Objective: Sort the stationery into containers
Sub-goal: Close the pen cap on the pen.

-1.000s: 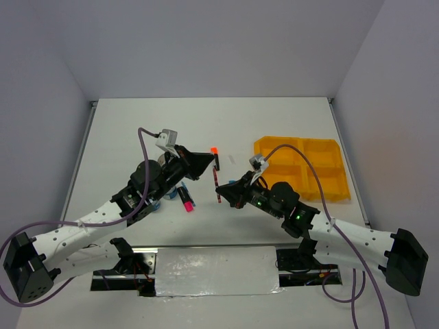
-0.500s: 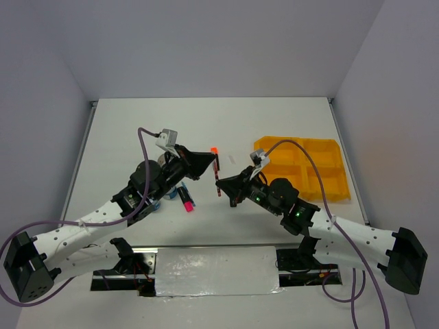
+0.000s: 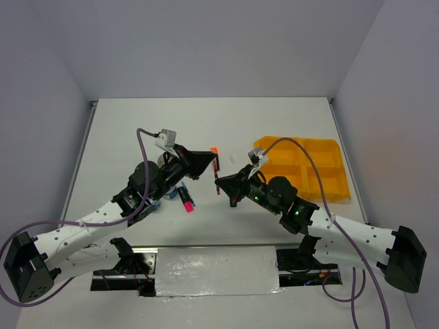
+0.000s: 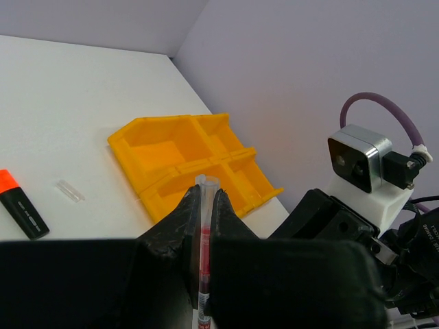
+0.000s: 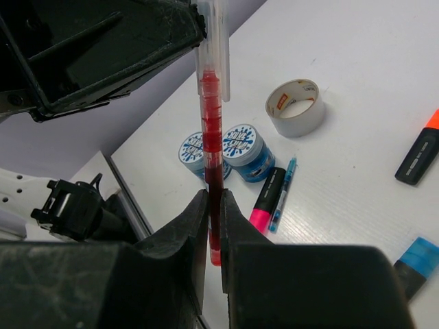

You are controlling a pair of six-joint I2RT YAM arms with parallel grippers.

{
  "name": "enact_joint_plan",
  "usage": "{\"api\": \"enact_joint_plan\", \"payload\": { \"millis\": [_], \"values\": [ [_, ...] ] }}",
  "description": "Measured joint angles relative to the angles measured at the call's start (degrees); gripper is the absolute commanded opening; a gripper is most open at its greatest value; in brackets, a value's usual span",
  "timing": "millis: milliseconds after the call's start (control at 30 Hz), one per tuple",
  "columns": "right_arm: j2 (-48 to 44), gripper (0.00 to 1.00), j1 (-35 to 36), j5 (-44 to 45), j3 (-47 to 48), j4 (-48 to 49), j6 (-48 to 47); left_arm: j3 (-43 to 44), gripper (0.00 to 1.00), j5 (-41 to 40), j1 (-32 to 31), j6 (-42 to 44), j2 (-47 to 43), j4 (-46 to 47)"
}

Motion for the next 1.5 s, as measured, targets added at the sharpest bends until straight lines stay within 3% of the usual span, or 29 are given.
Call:
{"api": "enact_joint_plan", "payload": {
  "millis": [67,167,267,400,600,700,733,767,867,1067,1300,1367,1400,1500],
  "values": [
    [0.00,0.00,0.04,-0.24,0.00,0.02,-1.03,-0.26,0.00,0.63,0.04,0.48,0.00,0.59],
    [0.09,0.00,0.04,-1.46,0.00,0.48,-3.17,-0.33,0.11,1.73,0.07,1.49,-0.04,1.16],
    [0.66,0.00,-0.02,-3.37,0.00,1.16,-5.51,-0.61,0.29,2.69,0.07,2.93,-0.74,1.09],
    [1.16,0.00,0.02,-3.63,0.24,2.12,-6.99,-0.66,0.40,3.80,0.00,4.28,-1.79,-1.09],
    [1.27,0.00,0.02,-3.43,2.08,3.91,-7.65,-0.98,0.45,5.14,-0.04,5.20,-2.45,-3.76],
    [1.33,0.00,0.02,-3.39,2.14,4.20,-7.65,-0.98,0.42,5.66,-0.04,5.73,-3.17,-4.17],
    [1.36,0.00,0.02,-3.37,2.14,4.28,-7.65,-0.98,0.37,5.75,-0.04,5.77,-3.34,-4.15],
    [1.36,0.00,0.02,-3.39,2.19,4.31,-7.65,-0.98,0.24,5.81,-0.04,5.81,-3.45,-4.17],
    [1.62,0.00,0.02,-3.48,2.43,4.22,-7.67,-1.01,0.09,6.25,-0.13,6.03,-3.82,-4.13],
    [1.64,0.00,0.04,-3.91,2.60,4.26,-8.17,-1.09,0.01,7.26,-0.13,6.45,-4.22,-4.07],
    [1.68,0.01,0.02,-5.16,2.91,4.37,-9.92,-1.16,0.00,8.17,-0.13,7.63,-4.70,-3.82],
    [1.75,0.12,0.02,-5.62,2.91,4.61,-10.38,-1.44,0.00,8.55,-0.13,8.44,-5.07,-3.56],
    [1.81,0.27,0.02,-6.01,2.91,4.72,-10.69,-1.60,0.00,8.70,-0.13,8.66,-5.27,-3.45],
    [2.21,0.44,0.02,-8.35,3.06,5.20,-12.00,-1.92,0.00,9.55,-0.15,9.11,-5.70,-3.48]
  ]
}}
